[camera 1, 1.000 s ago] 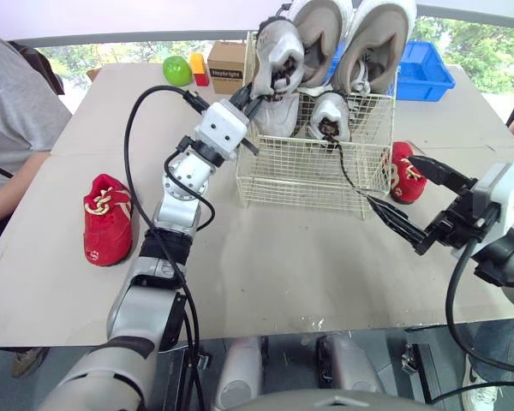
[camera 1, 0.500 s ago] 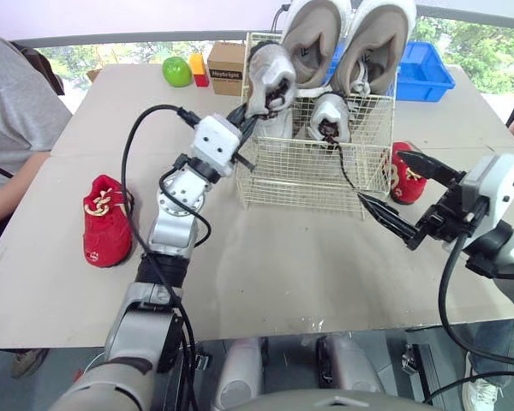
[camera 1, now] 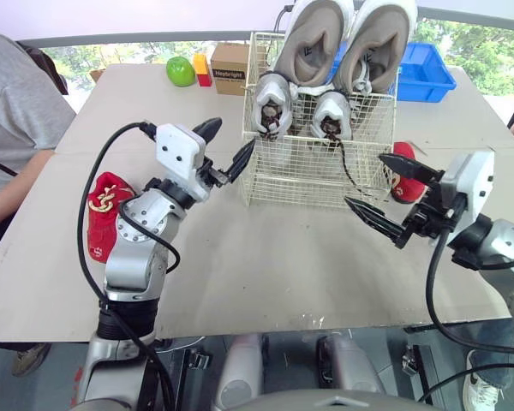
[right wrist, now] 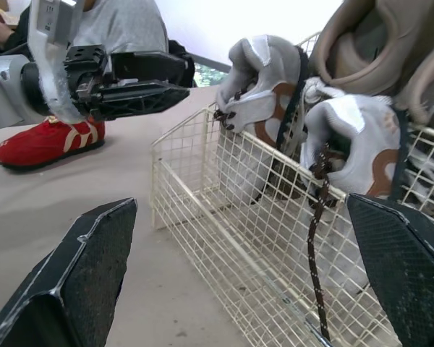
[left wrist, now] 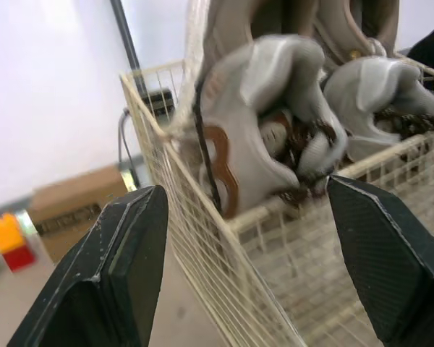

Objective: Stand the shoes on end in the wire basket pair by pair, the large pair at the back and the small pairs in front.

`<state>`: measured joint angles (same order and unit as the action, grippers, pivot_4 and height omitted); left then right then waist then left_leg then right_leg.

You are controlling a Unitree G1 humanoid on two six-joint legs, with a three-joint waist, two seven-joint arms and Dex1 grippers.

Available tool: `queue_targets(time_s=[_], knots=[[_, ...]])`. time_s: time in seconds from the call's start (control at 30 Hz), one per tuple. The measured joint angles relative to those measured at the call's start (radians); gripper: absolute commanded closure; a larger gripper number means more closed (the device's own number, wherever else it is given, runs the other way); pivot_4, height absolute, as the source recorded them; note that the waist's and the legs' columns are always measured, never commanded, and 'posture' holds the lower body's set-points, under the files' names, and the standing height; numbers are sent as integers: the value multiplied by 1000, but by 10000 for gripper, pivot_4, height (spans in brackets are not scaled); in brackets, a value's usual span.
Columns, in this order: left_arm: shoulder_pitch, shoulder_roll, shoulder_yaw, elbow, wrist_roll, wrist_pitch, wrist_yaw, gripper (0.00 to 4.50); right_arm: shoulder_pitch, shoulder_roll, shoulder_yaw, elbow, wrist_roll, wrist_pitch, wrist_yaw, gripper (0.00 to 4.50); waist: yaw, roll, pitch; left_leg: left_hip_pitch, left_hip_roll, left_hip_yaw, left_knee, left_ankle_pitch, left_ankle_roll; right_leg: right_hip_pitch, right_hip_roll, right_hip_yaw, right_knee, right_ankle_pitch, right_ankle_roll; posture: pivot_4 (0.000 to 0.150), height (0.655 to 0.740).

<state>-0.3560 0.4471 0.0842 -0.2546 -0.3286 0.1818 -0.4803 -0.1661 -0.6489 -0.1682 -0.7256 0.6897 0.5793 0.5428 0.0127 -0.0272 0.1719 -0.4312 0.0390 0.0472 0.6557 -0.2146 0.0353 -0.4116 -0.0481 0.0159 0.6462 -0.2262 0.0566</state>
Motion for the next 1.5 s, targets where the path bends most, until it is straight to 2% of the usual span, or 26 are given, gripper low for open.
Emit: queue_targets(time_s=[0.07,0.2,0.3,0.47,0.67,0.73,0.9,1.17,1.5], knots=[[30,-5,12,-27,-44,35,-9,7534,-1,0,1,2,-9,-1,-1,0,0,0,0,0,0,0,0,0,0,0,0,0,0,0,0,1500,7400],[197,3,73,-116,-164,110,-48,7534,-2,-1,4,7,-21,-4,11,0,-10,0,0,1,1,-1,-1,0,0,-1,0,1,0,0,0,1500,7400],[298,22,119,-145,-206,153,-53,7534,0,-1,9,8,-17,-21,51,0,-11,0,0,1,1,-1,-1,0,0,0,0,0,0,0,0,1500,7400],[432,42,122,-281,-311,233,-90,7534,14,-18,20,27,-17,-30,106,0,0,0,0,1,2,0,0,0,0,0,-2,2,0,-3,-4,1500,7400],[524,104,120,-397,-438,316,-146,7534,111,-39,17,75,-46,-7,94,0,0,0,0,1,2,0,0,0,0,-1,-2,2,0,-3,-5,1500,7400],[542,146,119,-445,-511,357,-173,7534,183,-44,-35,55,-14,59,51,0,3,1,0,1,2,-1,0,0,0,-1,-2,2,0,-3,-4,1500,7400],[491,184,95,-458,-585,410,-200,7534,243,-109,-151,21,2,115,33,0,1,2,-1,2,1,0,0,0,0,-1,-2,3,0,-3,-4,1500,7400],[432,168,23,-455,-578,420,-182,7534,199,-88,-149,29,4,125,-4,0,-1,2,-1,1,0,0,0,0,0,-1,0,3,0,-3,-4,1500,7400],[373,192,8,-458,-583,422,-193,7534,21,-54,-106,265,-139,247,-223,0,-1,2,-1,1,0,1,0,0,0,-1,0,4,-1,-3,-5,1500,7400]])
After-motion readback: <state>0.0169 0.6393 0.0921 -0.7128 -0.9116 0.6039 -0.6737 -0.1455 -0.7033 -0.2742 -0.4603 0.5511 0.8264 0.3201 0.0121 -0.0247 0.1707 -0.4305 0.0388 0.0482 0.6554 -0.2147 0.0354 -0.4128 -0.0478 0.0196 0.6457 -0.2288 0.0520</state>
